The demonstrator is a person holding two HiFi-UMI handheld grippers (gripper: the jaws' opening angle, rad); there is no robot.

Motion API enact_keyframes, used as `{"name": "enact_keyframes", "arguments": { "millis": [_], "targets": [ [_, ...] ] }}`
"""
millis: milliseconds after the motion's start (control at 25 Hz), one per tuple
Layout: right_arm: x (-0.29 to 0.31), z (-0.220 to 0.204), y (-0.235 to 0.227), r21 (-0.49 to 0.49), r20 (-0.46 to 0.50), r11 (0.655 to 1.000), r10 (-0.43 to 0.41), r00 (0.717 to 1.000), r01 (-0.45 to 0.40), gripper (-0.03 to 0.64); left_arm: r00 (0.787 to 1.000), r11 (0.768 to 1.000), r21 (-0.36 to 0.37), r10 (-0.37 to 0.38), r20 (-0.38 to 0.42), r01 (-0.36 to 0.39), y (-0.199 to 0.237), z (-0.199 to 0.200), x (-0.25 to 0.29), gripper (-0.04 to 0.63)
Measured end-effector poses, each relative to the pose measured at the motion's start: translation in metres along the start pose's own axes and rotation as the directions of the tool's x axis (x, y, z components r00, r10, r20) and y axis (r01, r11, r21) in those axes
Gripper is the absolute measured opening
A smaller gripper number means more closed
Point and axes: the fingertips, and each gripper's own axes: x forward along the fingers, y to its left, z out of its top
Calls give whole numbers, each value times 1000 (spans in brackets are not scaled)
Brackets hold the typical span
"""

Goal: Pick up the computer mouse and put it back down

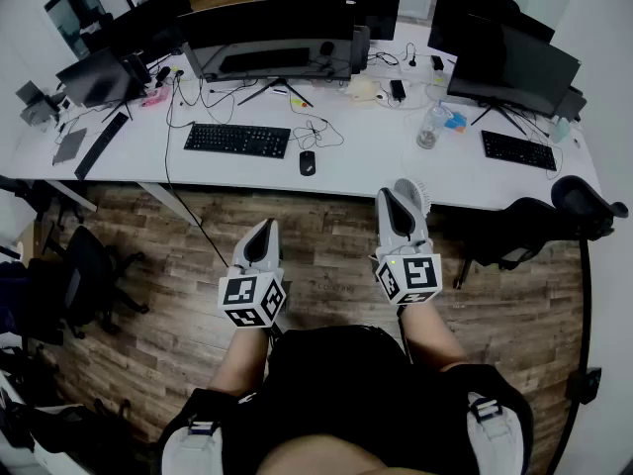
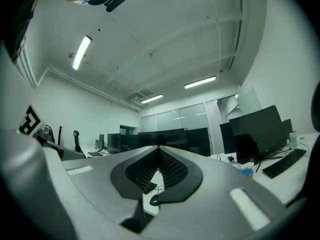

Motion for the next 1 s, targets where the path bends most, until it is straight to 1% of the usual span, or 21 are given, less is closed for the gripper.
{"name": "enact_keyframes", "arguments": {
  "millis": [200, 480, 680, 800, 1000],
  "targets": [
    [13, 6, 7, 8, 10, 1000, -25, 1000, 25, -2, 1000, 1000, -1, 0, 3, 0, 16, 12, 2, 54],
    [30, 12, 24, 1, 8, 999, -48, 999, 48, -2, 1000, 1000, -2, -22, 6, 22, 40, 27, 10, 54],
    [36, 6, 34, -34, -2, 996, -88, 996, 88, -2, 999, 999, -1, -48, 3, 48, 57, 25, 19, 54],
    [41, -2, 35, -35, -15, 994, -107, 994, 107, -2, 998, 998, -7, -64, -3, 64, 62, 20, 27, 54],
    [66, -12, 30, -30, -33, 996, -90, 995, 89, -2, 998, 998, -12, -54, -10, 54, 72, 19, 50, 54]
  ]
}}
